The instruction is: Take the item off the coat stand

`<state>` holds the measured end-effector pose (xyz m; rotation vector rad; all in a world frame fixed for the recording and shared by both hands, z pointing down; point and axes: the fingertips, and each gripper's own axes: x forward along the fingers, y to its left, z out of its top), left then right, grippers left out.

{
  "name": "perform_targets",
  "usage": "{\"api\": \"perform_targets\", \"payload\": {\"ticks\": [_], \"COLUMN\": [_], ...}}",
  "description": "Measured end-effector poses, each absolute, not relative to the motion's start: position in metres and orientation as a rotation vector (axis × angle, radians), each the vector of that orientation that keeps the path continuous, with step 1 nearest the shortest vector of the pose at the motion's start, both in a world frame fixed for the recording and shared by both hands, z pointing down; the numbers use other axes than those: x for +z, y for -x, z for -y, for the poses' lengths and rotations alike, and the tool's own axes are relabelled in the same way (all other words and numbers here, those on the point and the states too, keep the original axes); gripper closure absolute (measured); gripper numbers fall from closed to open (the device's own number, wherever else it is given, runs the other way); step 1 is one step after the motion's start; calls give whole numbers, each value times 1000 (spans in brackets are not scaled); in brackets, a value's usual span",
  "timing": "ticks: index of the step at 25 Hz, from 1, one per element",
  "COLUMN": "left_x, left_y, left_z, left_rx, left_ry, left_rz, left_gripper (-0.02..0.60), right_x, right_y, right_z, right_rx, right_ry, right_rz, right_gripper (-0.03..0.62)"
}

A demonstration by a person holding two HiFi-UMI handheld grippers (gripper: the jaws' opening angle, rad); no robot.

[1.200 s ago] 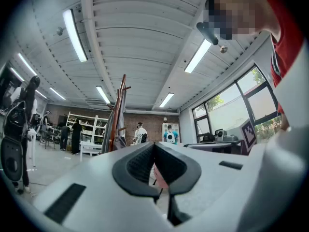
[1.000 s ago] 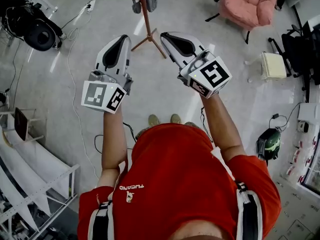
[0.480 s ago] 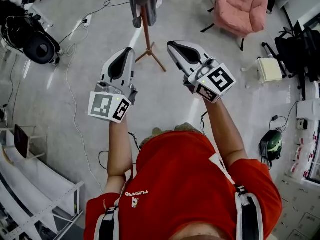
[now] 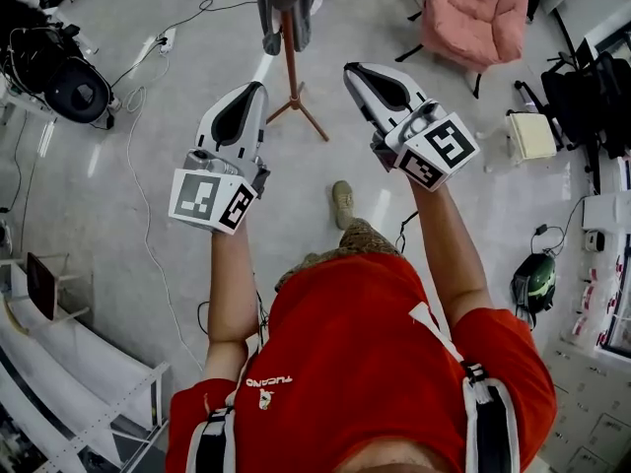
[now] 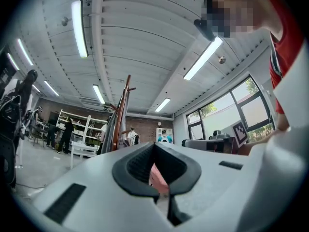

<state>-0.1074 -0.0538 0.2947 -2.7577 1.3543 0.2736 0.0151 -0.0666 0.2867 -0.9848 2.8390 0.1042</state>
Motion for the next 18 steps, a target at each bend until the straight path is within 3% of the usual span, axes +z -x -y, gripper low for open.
{"api": "perform_targets", "payload": {"ticks": [18], "left_x": [291], "left_y": [124], "left_z": [144], "left_rx": [183], "left_ry": [2652], "left_rz": [-1472], "left_gripper": [572], "right_x": [283], "right_y": [-8], "right_z": [168], "right_rx": [183], "right_ry": [864], "right_rz": [-2841], "right_gripper": [568]}}
